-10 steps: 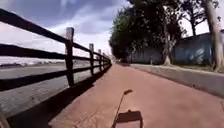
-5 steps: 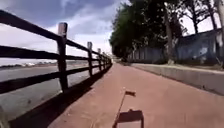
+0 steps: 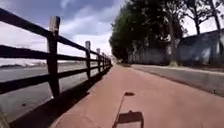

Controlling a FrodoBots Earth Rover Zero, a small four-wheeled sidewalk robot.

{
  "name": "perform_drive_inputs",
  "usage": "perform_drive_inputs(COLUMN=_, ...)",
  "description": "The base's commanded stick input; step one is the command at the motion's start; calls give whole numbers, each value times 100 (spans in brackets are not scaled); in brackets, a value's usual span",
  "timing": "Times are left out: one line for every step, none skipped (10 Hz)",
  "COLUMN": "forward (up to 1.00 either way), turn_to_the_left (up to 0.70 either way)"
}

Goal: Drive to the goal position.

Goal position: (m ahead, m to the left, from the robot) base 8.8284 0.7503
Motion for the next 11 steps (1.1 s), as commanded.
perform_drive_inputs(forward=70, turn_to_the_left=-8)
perform_drive_inputs(forward=70, turn_to_the_left=-8)
perform_drive_inputs(forward=70, turn_to_the_left=-8)
perform_drive_inputs(forward=70, turn_to_the_left=-8)
perform_drive_inputs(forward=70, turn_to_the_left=-8)
perform_drive_inputs(forward=70, turn_to_the_left=-8)
perform_drive_inputs(forward=70, turn_to_the_left=-8)
perform_drive_inputs(forward=70, turn_to_the_left=-8)
perform_drive_inputs(forward=70, turn_to_the_left=-8)
perform_drive_inputs(forward=70, turn_to_the_left=-8)
perform_drive_inputs(forward=70, turn_to_the_left=-8)
